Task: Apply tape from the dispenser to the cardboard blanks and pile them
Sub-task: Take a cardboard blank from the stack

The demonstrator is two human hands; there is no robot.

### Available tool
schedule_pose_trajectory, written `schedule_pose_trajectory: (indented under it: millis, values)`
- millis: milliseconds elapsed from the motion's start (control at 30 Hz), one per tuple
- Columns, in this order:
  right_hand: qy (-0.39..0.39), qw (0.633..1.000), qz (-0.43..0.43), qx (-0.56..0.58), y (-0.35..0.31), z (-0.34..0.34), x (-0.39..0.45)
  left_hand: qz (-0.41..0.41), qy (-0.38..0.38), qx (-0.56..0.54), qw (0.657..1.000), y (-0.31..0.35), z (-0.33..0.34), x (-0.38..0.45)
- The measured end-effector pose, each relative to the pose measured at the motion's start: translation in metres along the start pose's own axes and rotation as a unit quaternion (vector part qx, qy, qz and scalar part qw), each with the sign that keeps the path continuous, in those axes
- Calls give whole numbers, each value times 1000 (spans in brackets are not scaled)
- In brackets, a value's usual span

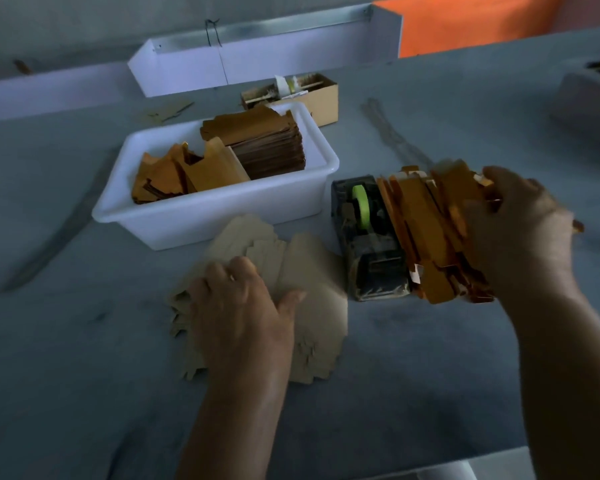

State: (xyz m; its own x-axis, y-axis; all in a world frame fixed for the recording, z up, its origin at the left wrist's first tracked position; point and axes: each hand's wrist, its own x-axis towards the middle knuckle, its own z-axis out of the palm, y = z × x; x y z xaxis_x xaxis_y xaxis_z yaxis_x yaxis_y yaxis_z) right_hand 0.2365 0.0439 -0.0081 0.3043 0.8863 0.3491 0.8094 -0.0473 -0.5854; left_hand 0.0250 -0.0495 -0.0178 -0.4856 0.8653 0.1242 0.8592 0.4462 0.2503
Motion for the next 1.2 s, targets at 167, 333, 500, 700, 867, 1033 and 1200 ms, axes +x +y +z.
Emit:
schedule_pose_trajectory:
  millis: [167, 333, 500, 700, 867, 1033, 1200]
  values:
    - [30, 999, -18, -7, 1, 1, -11, -19, -11, -65, 998, -9, 2, 18]
    - [10, 998, -42, 56, -5, 0, -42, -7, -31, -42, 999, -11, 0, 18]
    - [-35, 992, -69, 101, -16, 2, -63, -12, -63, 47, 997, -3, 2, 9]
    - [-53, 986, -74, 137, -20, 1, -76, -38, -68, -93, 993, -11, -4, 22]
    - [-61, 984, -59, 157, -19, 1, -82, -5, -26, -179, 983, -20, -9, 18]
    - [-63, 979, -41, 189, -24, 4, -88, -29, -14, -363, 931, -27, -19, 11]
    - [-41, 972, -67, 221, -34, 0, -96, -50, -116, -529, 839, -26, -25, 5]
